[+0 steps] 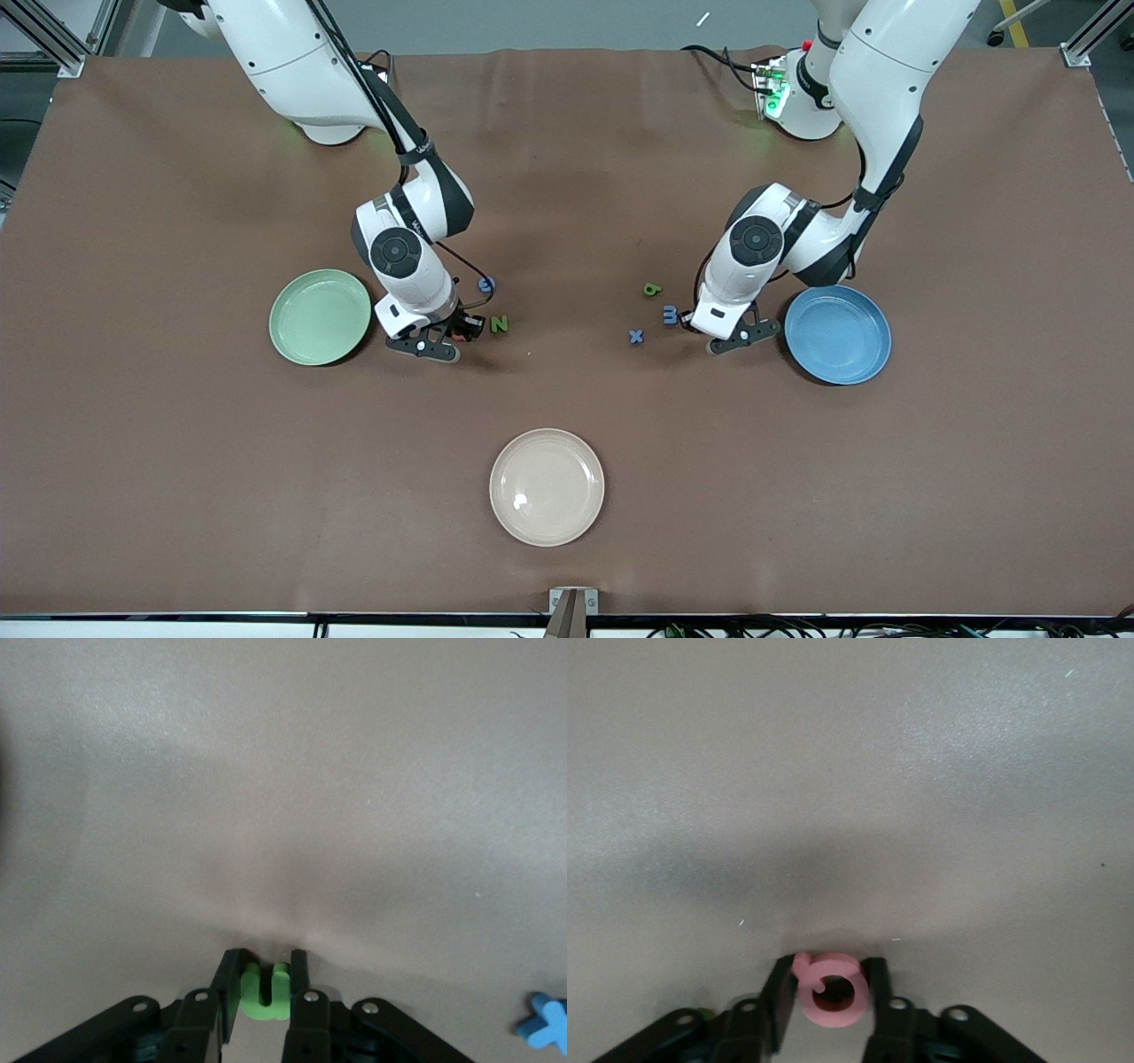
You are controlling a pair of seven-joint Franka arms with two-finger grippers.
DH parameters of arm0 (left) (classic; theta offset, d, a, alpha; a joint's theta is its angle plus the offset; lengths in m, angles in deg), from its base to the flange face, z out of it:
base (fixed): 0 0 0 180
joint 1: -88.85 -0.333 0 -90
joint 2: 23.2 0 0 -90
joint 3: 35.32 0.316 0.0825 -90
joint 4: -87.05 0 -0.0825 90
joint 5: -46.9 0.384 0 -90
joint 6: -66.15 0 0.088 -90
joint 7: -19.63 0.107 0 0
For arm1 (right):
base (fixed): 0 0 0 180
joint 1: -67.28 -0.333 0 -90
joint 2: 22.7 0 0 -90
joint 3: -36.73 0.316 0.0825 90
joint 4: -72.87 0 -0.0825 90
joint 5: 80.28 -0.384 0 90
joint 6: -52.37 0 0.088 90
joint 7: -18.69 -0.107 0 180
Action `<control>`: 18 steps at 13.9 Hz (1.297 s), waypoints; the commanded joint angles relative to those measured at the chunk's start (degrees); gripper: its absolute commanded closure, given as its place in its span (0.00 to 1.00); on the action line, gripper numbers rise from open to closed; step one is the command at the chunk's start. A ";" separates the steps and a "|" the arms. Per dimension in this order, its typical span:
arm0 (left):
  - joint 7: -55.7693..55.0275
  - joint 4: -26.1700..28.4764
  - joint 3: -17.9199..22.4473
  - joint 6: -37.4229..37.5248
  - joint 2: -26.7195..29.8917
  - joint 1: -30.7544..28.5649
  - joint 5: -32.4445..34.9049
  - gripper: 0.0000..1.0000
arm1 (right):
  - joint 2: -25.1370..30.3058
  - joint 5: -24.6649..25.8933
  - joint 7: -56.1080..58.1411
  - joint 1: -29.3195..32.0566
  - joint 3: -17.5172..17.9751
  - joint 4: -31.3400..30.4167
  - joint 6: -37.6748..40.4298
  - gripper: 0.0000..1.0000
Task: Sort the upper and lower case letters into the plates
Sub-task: 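Drop the pink letter in the green plate while the left gripper drops u in blue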
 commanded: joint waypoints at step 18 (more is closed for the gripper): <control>38.44 10.66 -0.94 6.36 13.79 -25.29 1.78 0.85 | 19.71 1.08 32.90 23.50 -0.56 -20.85 3.60 1.00</control>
